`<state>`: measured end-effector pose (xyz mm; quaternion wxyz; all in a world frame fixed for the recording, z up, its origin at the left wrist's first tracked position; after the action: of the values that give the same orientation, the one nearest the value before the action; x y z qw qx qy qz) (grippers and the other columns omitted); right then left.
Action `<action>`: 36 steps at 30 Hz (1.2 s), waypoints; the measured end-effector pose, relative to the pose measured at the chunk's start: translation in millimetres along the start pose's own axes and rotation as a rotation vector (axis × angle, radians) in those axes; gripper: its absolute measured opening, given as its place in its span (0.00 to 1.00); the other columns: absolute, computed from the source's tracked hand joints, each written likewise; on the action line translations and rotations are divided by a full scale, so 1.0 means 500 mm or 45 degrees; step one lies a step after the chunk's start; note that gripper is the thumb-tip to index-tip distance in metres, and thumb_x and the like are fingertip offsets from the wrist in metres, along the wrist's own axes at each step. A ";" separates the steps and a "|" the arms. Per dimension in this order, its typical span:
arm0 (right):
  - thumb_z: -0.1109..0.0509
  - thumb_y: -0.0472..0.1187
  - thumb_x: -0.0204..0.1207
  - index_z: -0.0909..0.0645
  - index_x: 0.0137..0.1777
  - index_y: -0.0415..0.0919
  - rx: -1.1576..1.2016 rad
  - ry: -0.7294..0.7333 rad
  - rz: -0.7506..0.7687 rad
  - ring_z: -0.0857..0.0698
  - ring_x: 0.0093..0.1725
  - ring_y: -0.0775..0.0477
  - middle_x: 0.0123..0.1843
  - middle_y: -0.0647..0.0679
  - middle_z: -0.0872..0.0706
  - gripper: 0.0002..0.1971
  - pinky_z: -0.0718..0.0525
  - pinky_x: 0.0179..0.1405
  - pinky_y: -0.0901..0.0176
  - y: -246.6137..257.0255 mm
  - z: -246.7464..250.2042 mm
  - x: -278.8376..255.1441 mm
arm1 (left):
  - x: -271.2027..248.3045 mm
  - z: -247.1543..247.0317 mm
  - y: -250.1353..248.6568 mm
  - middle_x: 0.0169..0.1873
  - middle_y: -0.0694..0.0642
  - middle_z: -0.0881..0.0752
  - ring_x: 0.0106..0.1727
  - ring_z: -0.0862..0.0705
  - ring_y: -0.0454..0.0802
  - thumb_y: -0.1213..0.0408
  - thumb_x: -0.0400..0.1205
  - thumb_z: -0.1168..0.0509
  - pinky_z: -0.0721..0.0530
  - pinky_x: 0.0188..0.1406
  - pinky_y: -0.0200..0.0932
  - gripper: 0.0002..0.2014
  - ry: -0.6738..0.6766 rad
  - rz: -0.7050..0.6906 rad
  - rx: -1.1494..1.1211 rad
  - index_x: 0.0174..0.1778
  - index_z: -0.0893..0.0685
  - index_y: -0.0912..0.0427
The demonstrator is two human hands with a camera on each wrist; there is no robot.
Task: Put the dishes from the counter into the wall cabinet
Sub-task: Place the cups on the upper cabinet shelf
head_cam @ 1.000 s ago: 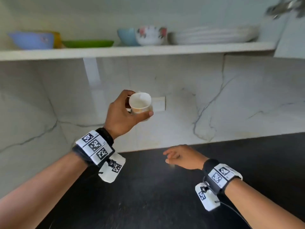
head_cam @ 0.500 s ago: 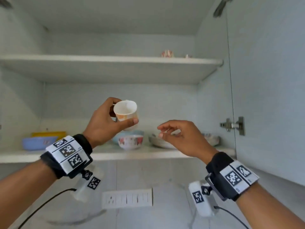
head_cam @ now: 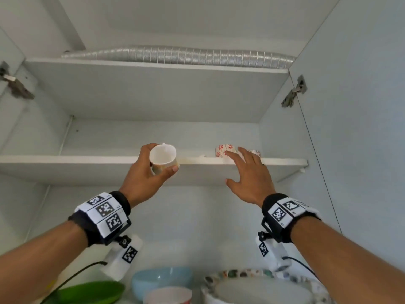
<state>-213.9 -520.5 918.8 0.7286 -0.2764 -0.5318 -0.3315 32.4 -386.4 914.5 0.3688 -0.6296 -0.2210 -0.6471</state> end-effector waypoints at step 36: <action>0.32 0.58 0.70 0.29 0.68 0.48 -0.311 -0.135 0.062 0.24 0.60 0.42 0.61 0.49 0.21 0.28 0.33 0.67 0.39 -0.049 -0.014 0.056 | 0.192 -0.109 -0.038 0.50 0.51 0.24 0.56 0.24 0.57 0.48 0.79 0.33 0.23 0.50 0.51 0.15 -0.038 -0.314 0.871 0.55 0.23 0.51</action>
<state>-222.7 -546.4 944.8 0.6682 -0.3932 -0.5183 -0.3610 -11.1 -434.2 1005.7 0.4742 -0.4477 -0.5043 -0.5660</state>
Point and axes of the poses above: each hand's wrist, its own x-axis towards the middle knuckle, its own z-axis out of the back of the hand, y = z × x, the point moved 7 cm from there along x, towards the middle knuckle
